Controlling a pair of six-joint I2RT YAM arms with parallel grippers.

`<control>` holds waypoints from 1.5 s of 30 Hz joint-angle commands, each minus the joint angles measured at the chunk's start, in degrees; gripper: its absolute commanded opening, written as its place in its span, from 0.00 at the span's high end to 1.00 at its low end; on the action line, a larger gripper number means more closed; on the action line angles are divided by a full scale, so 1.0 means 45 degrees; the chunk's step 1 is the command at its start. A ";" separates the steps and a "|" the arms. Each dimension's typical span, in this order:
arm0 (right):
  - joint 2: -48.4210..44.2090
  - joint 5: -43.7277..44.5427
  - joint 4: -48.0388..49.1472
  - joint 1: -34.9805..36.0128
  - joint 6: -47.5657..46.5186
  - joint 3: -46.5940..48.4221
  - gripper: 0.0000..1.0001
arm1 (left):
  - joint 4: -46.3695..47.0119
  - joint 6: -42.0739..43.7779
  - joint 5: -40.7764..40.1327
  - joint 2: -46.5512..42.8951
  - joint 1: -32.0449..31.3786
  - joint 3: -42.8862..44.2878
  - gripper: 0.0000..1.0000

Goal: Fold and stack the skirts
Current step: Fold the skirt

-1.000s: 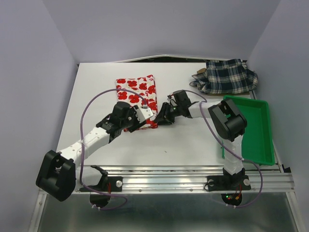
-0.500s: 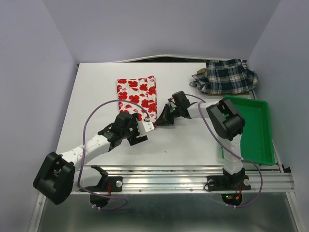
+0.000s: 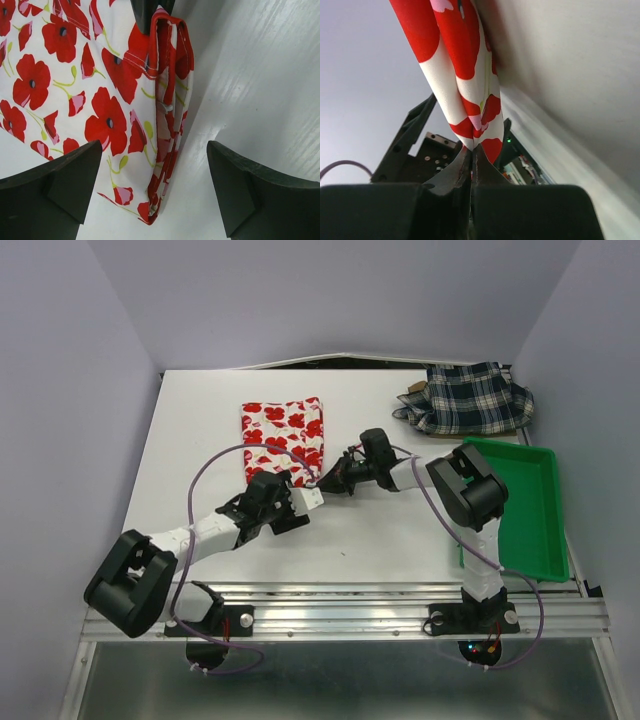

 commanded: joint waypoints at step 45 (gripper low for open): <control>0.1987 -0.0721 -0.4334 -0.1493 -0.7853 0.8732 0.39 | -0.4768 -0.0953 0.0203 -0.1044 -0.0589 0.1738 1.00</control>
